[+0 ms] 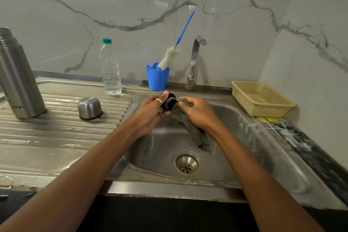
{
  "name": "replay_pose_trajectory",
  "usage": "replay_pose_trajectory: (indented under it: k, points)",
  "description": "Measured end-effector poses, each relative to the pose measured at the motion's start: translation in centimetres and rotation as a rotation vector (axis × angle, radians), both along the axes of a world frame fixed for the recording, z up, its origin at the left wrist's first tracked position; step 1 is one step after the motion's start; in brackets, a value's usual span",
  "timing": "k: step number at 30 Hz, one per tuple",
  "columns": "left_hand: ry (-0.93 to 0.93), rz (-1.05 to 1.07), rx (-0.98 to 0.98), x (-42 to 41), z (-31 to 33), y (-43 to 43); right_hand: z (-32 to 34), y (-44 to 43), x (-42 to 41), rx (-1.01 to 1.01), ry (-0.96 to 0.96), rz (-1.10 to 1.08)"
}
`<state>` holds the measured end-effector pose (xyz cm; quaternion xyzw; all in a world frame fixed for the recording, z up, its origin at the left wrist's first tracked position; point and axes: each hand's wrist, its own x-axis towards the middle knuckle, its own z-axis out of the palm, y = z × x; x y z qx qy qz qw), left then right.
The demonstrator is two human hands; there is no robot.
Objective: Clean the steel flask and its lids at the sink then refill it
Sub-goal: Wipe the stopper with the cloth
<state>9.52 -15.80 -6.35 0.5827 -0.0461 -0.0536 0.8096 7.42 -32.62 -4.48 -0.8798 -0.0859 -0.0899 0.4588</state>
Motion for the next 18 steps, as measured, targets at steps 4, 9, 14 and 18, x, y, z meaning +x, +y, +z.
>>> replay_pose_trajectory:
  k: [4, 9, 14, 18]
  points:
    - [-0.011, -0.004, 0.035, 0.1, -0.3, 0.0, 0.4, -0.8, 0.6, 0.215, -0.11, -0.117]
    - [-0.09, -0.115, 0.053, -0.5, -0.5, -1.3, 0.1, 0.9, 0.4, 0.129, -0.308, 0.002]
    - [-0.147, -0.123, 0.09, -0.9, -0.6, -1.0, -1.4, 1.0, 0.1, -0.079, -0.224, 0.104]
    - [-0.137, -0.149, 0.031, -1.0, -0.3, -1.0, -1.2, 0.9, -0.5, -0.098, -0.276, -0.01]
